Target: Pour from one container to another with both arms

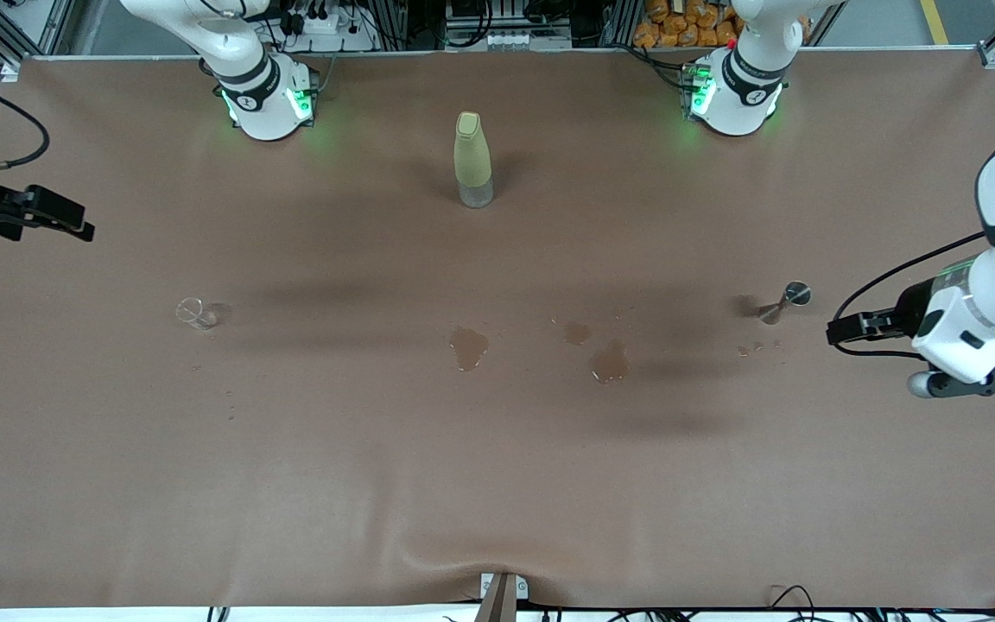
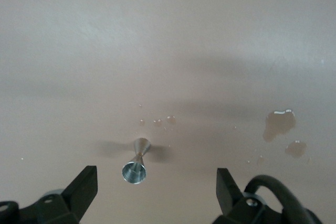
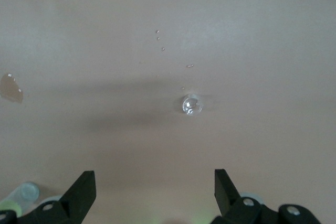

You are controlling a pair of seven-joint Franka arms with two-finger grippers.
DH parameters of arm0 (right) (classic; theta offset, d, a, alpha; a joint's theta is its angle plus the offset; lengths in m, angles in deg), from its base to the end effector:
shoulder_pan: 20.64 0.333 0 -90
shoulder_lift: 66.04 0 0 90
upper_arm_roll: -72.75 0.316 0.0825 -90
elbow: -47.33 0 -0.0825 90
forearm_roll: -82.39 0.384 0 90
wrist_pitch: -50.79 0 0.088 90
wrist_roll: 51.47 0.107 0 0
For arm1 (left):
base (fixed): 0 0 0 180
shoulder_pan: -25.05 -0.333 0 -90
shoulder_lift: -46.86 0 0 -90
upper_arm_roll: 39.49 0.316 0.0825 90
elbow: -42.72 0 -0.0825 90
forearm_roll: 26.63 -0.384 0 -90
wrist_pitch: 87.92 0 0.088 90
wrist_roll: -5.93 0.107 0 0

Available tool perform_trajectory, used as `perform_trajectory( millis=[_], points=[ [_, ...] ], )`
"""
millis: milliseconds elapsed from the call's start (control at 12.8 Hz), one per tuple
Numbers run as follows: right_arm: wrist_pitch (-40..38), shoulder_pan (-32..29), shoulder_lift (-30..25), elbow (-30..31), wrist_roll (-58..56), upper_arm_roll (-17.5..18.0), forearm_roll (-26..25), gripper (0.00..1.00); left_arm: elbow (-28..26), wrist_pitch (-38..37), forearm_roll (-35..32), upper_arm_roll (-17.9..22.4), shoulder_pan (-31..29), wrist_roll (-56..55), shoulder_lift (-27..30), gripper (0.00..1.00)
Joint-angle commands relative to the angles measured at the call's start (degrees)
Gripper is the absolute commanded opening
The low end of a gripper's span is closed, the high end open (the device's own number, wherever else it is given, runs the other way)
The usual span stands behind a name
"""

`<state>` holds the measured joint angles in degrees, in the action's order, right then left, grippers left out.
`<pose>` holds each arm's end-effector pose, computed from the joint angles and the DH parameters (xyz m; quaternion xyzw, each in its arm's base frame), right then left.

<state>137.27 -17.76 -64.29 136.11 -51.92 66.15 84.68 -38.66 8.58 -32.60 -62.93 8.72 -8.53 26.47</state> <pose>0.5562 -0.0307 0.6125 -0.9988 0.0280 0.0345 0.0195 0.6537 -0.0321 0.5036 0.9972 0.0658 -0.0344 0.0121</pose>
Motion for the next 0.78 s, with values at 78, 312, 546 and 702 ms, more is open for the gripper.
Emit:
perform_trajectory(
  millis=[78, 312, 546, 702],
  points=[
    [1.7, 0.7, -0.7, -0.9, 1.0, -1.0, -0.7, 1.0, -1.7, 2.6, 1.1, 10.0, 7.5, -0.8, 3.4, 1.0],
    [-0.4, 0.6, -1.7, -0.9, -4.5, -1.3, -1.2, 1.0, -4.7, 5.3, 4.0, 16.0, 12.7, -0.7, 6.8, 1.0],
    [-1.2, -0.1, -1.8, -0.9, -5.8, -1.0, -4.0, 1.0, -10.4, 9.7, 5.2, 21.3, 17.9, -0.5, 11.4, 1.0],
    [-1.1, 0.0, -2.7, -0.9, -5.2, -1.0, -3.9, 1.0, -12.1, 10.9, 5.3, 22.9, 19.6, 0.5, 13.0, 1.0]
  ],
)
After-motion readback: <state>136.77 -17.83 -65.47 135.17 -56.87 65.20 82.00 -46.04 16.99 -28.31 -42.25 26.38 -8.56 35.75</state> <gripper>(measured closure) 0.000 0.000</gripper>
